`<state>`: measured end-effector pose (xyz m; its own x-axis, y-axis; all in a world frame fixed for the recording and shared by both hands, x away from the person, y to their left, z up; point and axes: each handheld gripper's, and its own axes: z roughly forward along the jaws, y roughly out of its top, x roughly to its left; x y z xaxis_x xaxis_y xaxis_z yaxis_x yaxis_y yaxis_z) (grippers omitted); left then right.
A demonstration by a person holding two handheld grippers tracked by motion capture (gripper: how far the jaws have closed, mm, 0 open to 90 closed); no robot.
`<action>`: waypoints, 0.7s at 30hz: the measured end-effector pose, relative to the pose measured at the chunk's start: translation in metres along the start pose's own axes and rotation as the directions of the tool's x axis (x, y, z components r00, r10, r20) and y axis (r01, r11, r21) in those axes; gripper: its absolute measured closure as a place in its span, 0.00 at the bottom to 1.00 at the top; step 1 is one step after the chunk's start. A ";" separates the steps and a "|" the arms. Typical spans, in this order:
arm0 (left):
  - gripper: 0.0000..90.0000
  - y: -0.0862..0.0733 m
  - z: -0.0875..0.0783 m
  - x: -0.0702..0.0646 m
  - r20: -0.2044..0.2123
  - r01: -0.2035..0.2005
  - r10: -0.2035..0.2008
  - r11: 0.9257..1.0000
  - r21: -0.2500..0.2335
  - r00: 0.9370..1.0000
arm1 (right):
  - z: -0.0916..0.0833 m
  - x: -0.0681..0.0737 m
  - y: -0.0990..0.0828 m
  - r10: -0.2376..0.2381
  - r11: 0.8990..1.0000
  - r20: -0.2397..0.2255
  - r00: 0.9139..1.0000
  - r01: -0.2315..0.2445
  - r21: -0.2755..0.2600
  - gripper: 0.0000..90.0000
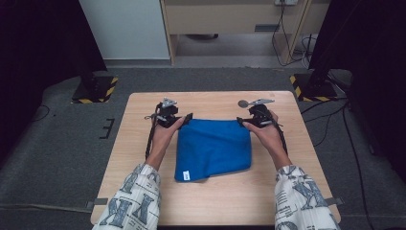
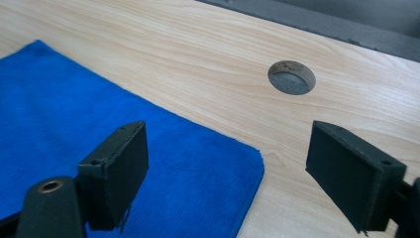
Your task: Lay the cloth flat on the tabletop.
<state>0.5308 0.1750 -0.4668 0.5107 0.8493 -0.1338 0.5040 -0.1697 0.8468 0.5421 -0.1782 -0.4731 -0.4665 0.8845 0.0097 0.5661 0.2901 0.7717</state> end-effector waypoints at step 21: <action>0.18 -0.062 -0.061 -0.040 0.075 -0.088 0.086 0.996 0.026 0.994 | -0.073 0.020 -0.075 -0.048 0.998 -0.138 0.989 0.041 -0.052 0.63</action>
<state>0.4366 0.1822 -0.4830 0.6027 0.7919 -0.0985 0.4752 -0.2570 0.8415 0.4404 -0.2095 -0.4843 -0.5826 0.8105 0.0608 0.5103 0.3065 0.8035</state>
